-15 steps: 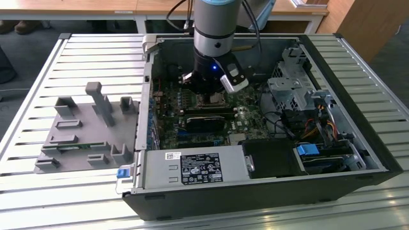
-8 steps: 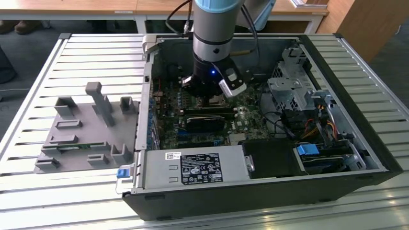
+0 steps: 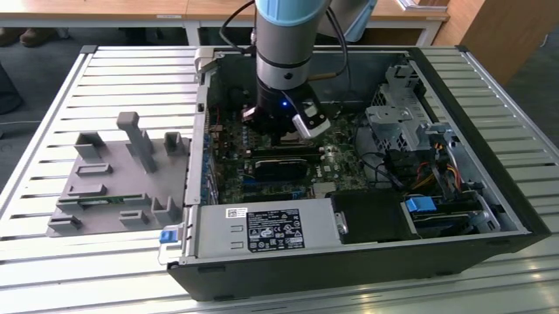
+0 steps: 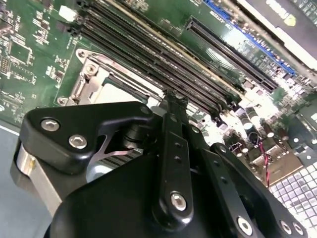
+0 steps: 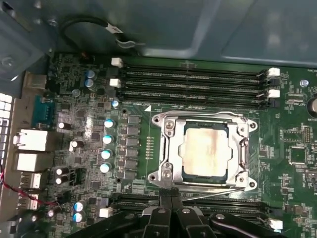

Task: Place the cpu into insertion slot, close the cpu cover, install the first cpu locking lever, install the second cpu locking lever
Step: 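Install the second cpu locking lever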

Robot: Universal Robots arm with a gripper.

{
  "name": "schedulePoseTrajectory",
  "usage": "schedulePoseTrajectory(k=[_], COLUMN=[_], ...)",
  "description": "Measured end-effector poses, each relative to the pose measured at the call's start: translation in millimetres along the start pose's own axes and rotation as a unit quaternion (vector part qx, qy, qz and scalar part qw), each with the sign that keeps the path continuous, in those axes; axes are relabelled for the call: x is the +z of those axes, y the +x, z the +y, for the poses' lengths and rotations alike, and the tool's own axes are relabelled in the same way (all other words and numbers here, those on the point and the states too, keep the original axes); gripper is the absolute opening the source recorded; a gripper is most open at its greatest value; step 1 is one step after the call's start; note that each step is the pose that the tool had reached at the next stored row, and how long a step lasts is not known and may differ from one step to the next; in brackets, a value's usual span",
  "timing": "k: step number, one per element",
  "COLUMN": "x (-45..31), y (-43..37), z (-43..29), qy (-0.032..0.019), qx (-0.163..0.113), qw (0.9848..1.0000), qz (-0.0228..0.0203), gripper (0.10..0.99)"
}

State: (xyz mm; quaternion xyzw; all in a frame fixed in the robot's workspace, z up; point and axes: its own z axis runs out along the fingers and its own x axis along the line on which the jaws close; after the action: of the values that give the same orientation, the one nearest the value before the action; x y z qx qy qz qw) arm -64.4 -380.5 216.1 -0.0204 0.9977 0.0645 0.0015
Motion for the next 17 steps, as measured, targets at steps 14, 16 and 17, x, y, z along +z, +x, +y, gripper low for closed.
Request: schedulePoseTrajectory(k=[14,16,17], x=[2.7,4.2,5.2], y=[7.0,7.2,7.3], z=[-12.9,-13.6,-13.7], qy=[-0.0376,-0.0416,-0.0437], qx=[0.0,0.0,0.0], qw=[0.9993,0.9991,0.999], qz=[-0.0015,-0.0017,-0.0018], gripper=[0.106,0.106,0.106])
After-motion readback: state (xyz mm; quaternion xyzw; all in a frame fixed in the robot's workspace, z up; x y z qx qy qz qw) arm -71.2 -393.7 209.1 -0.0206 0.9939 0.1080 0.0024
